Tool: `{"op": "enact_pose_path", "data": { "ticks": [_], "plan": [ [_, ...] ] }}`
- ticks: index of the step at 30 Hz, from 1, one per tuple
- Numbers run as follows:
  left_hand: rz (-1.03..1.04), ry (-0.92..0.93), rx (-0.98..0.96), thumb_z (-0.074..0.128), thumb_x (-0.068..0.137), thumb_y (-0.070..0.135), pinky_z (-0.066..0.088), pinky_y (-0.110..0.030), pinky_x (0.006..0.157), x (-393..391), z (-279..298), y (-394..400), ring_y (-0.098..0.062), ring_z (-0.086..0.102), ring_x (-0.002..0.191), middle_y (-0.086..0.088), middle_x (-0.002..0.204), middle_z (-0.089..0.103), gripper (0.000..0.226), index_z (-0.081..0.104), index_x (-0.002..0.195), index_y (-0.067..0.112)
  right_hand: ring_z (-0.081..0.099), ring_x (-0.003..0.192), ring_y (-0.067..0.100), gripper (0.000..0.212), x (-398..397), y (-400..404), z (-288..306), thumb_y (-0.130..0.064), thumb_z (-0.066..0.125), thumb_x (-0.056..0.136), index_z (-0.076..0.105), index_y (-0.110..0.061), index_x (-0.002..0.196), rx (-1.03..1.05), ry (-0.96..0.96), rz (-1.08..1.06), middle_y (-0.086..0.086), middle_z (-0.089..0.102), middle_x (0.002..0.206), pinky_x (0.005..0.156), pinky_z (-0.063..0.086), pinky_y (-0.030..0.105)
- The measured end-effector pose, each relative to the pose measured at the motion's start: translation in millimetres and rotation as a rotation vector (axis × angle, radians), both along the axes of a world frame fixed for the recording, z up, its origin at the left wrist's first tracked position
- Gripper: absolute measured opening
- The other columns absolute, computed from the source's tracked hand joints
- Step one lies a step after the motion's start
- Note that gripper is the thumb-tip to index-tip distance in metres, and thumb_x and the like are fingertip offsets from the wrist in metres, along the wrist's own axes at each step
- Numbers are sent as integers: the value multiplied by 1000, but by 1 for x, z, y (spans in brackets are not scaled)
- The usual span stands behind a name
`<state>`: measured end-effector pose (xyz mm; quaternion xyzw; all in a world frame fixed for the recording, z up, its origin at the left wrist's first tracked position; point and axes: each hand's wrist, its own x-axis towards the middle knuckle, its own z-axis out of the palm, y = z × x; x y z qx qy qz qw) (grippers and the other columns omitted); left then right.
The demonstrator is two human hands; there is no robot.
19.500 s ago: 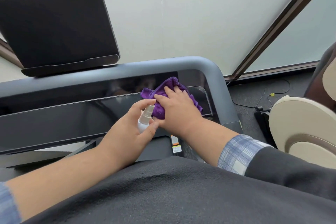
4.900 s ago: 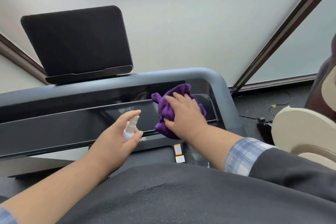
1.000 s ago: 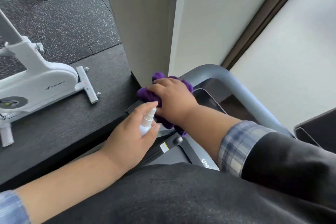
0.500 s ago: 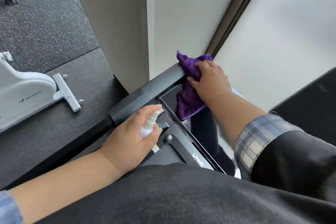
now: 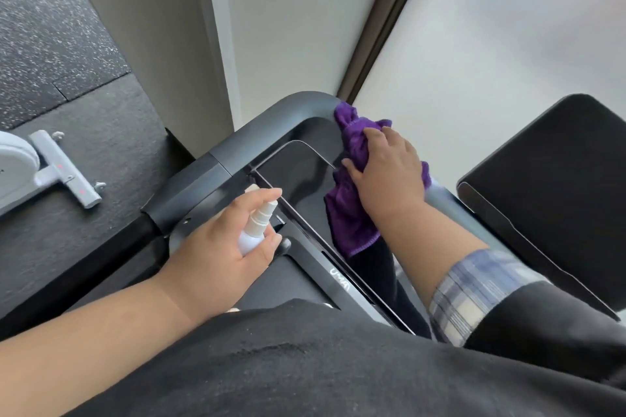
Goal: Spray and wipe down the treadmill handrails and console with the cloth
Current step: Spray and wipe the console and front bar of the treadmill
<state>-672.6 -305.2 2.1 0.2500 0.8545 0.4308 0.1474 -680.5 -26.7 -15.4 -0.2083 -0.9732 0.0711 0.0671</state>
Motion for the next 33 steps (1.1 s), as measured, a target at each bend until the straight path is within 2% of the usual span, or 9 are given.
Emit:
{"op": "enact_pose_path", "data": {
  "ticks": [5, 8, 10, 13, 16, 23, 27, 33],
  "plan": [
    [-6, -38, -23, 59, 86, 47, 44, -20, 78, 5, -7, -6, -2, 60, 91, 24, 97, 63, 48, 37, 123, 68, 46, 126, 32, 58, -72, -33, -5, -46, 69, 86, 50, -20, 135, -2, -9, 157, 8, 53, 134, 107, 37, 45],
    [0, -45, -18, 58, 86, 48, 45, -22, 80, 7, -8, -9, -1, 59, 92, 25, 98, 62, 48, 37, 123, 69, 42, 133, 31, 63, -82, -32, -5, -48, 70, 86, 48, -22, 139, -38, -12, 192, 6, 51, 140, 112, 33, 44],
    [1, -39, -17, 57, 85, 50, 43, -18, 78, 6, -7, -9, 0, 57, 93, 26, 100, 61, 49, 34, 122, 72, 37, 139, 30, 73, -69, -24, -3, -61, 65, 84, 45, -24, 143, -43, -24, 214, 5, 46, 147, 117, 29, 42],
    [20, -30, -8, 56, 86, 49, 40, -7, 77, 3, -7, -12, 3, 56, 95, 27, 102, 60, 50, 32, 122, 73, 18, 151, 28, 107, -38, -11, 1, -92, 47, 66, 31, -31, 153, -90, -158, 232, 3, 25, 164, 123, 16, 43],
    [43, -37, 4, 56, 86, 47, 36, -1, 80, 0, -7, -18, 3, 55, 98, 26, 102, 60, 50, 33, 125, 71, 6, 154, 25, 120, -20, 1, 3, -98, 47, 55, 18, -37, 155, -81, -263, 268, 0, 11, 167, 123, 8, 43],
    [83, -27, 24, 55, 88, 50, 38, -3, 79, 2, -11, -35, 0, 58, 96, 25, 103, 60, 49, 32, 125, 71, 18, 151, 30, 82, -58, -27, -8, -63, 64, 85, 33, -27, 153, -24, -113, 201, 7, 25, 164, 124, 14, 46],
    [72, -37, 20, 55, 88, 49, 40, -6, 77, 4, -13, -37, -3, 58, 94, 24, 101, 60, 50, 31, 125, 71, 19, 151, 30, 81, -76, -31, -7, -53, 68, 87, 32, -26, 154, -25, -116, 234, 7, 26, 164, 124, 16, 46],
    [52, -29, 40, 53, 86, 53, 41, -7, 78, 3, -10, -37, -1, 58, 93, 25, 101, 60, 48, 34, 127, 68, 21, 150, 31, 78, -34, -13, -7, -52, 68, 88, 35, -27, 153, -30, -103, 184, 7, 28, 163, 123, 19, 45]
  ]
}}
